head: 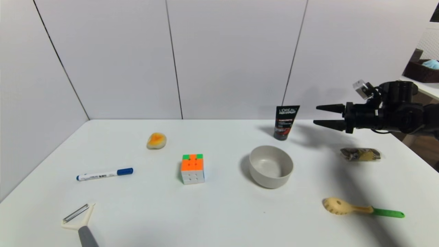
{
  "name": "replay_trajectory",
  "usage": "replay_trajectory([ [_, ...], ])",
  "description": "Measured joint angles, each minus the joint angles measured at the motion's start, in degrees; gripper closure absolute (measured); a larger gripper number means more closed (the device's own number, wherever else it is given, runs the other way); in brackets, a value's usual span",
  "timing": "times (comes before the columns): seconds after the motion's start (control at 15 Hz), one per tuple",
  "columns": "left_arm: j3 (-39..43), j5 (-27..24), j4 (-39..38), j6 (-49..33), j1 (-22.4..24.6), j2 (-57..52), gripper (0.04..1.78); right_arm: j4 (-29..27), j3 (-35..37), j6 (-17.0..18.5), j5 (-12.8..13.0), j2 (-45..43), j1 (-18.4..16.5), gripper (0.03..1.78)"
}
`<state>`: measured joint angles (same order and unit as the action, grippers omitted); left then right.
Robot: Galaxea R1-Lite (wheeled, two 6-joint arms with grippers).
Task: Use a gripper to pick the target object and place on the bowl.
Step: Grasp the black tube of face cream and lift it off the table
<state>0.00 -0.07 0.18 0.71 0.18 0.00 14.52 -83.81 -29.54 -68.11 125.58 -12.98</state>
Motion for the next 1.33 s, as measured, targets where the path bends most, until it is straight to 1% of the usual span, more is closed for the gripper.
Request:
replay_trajectory([
  [0.27,0.00,-0.02,0.00,0.02,0.00,0.00,0.13,0.06,-3.06,0.40,-0.11,3.10,2.51,0.10],
  [0.87,0.00,-0.02,-0.02,0.02,0.02,0.00,0.13,-0.68,-4.45,1.34,-0.02,4.74,8.03,0.10],
  [1.33,0.00,0.00,0.00,0.00,0.00,0.00,0.13,-1.57,-8.45,1.38,0.48,7.86,11.56,0.10],
])
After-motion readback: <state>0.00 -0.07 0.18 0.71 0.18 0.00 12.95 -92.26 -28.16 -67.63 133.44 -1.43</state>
